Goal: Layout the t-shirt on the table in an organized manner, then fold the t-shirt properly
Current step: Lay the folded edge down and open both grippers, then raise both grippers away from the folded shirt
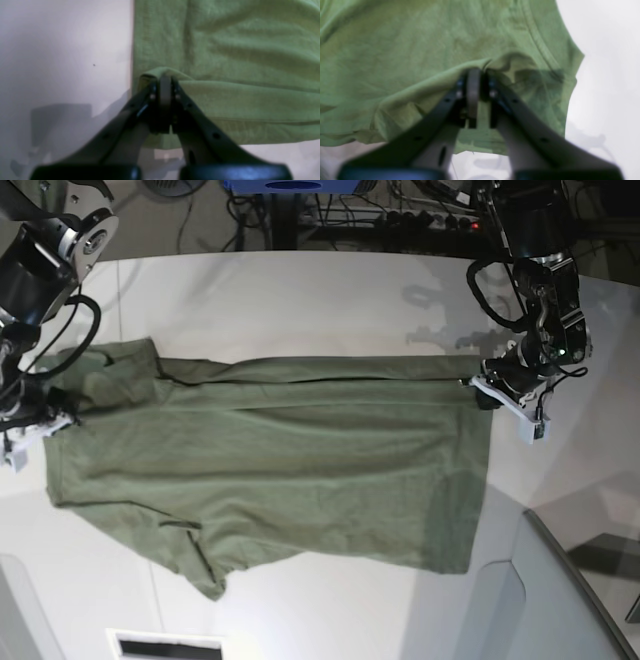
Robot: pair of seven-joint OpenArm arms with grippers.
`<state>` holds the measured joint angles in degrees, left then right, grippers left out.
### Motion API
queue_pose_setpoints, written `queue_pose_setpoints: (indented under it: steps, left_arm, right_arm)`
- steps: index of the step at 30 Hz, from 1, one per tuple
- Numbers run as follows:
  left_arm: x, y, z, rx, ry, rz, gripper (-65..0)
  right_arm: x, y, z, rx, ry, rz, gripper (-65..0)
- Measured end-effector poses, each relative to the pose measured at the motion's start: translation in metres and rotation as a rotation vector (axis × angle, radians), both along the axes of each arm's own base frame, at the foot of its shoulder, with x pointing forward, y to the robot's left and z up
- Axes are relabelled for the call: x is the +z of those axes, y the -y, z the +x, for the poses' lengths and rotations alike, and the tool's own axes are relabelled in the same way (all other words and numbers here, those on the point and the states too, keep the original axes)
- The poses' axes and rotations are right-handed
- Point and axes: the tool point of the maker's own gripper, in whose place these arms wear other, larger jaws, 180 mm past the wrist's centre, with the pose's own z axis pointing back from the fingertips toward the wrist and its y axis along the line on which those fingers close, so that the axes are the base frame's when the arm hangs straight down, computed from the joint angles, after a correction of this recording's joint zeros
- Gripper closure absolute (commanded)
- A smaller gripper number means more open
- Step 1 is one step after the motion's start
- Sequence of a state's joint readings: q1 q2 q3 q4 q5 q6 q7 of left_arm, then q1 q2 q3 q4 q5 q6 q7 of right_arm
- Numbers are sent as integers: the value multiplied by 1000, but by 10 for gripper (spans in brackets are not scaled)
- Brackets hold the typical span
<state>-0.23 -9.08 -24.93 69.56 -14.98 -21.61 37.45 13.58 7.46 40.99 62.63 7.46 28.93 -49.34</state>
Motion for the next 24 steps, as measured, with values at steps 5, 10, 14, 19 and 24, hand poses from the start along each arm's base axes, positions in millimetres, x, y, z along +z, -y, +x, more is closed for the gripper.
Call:
queue_pose_setpoints:
  steps: [5, 10, 14, 19, 24]
  left_arm:
    - [5, -3, 5, 8, 16, 2, -179]
    - [32, -28, 14, 9, 75, 73, -502]
    - [72, -56, 20, 76, 193, 116, -578]
    - [66, -75, -33, 51, 133, 183, -578]
    - [61, -52, -61, -82, 216, 138, -578]
  right_arm:
    - [6, 3, 3, -2, 18, -14, -357]
    - [44, 21, 7, 0, 116, -124, -353]
    - [59, 11, -21, 1, 96, -182, -353]
    - [21, -16, -78, -64, -14, -93, -353]
    - [12, -11, -90, -116, 3, -87, -353]
